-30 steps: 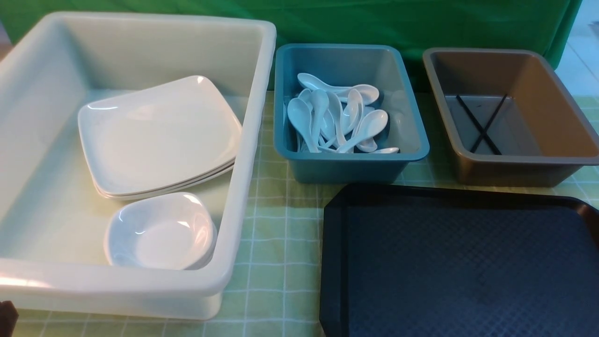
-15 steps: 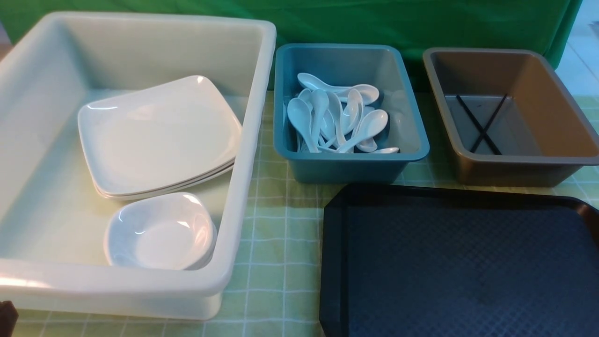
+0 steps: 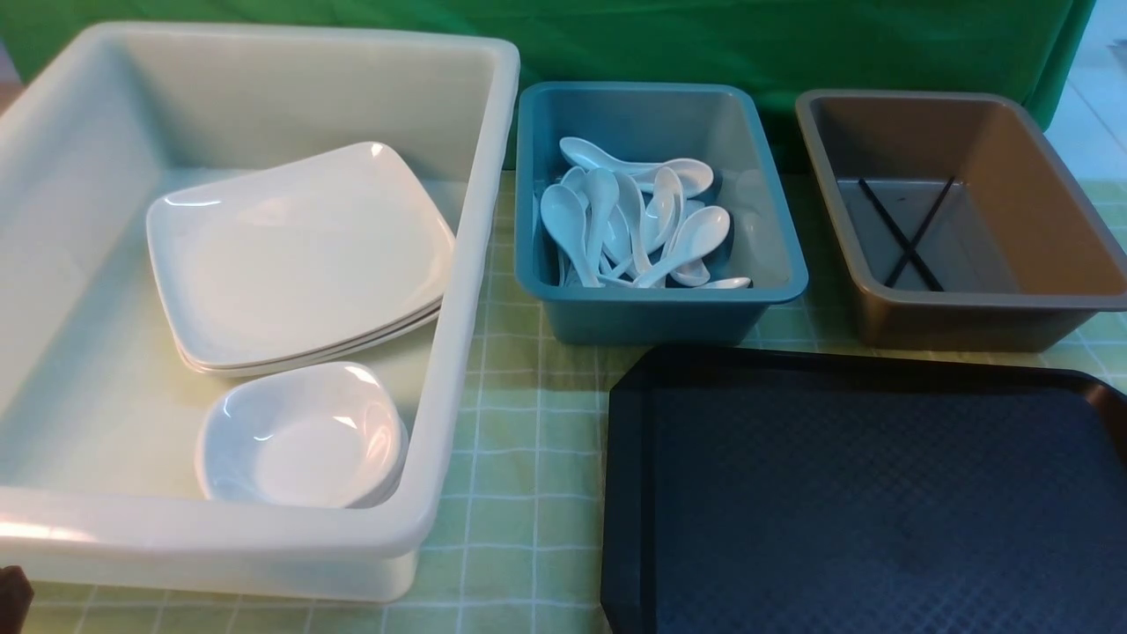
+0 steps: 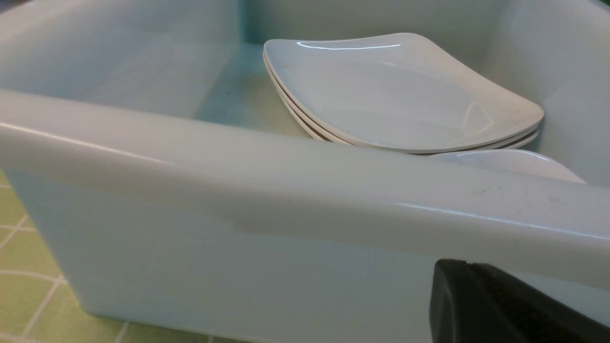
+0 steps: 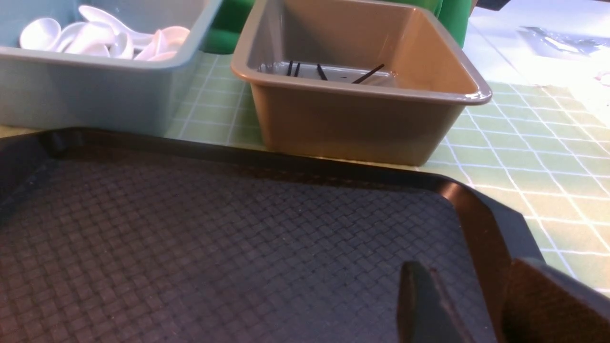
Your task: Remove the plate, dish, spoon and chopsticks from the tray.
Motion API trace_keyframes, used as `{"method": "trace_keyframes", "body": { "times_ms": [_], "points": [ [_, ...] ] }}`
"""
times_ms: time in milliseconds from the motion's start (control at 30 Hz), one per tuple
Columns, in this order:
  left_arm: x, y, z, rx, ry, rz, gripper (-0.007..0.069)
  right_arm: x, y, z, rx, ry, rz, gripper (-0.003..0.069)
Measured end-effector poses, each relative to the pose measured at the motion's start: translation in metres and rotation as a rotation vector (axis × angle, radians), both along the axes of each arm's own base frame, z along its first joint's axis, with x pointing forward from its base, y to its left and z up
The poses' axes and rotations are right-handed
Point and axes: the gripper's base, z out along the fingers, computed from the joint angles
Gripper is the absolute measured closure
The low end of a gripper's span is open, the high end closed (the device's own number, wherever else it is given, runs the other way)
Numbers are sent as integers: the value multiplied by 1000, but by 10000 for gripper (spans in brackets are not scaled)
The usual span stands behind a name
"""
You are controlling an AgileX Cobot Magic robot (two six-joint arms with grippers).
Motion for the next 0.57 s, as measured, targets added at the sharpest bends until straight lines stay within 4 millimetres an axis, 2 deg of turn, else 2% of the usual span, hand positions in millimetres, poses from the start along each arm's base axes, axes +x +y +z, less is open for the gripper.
{"method": "trace_keyframes", "body": {
  "times_ms": [567],
  "points": [
    [0, 0, 0, 21, 1, -4, 634, 0, 0, 0, 0, 1, 0, 417]
  ]
}}
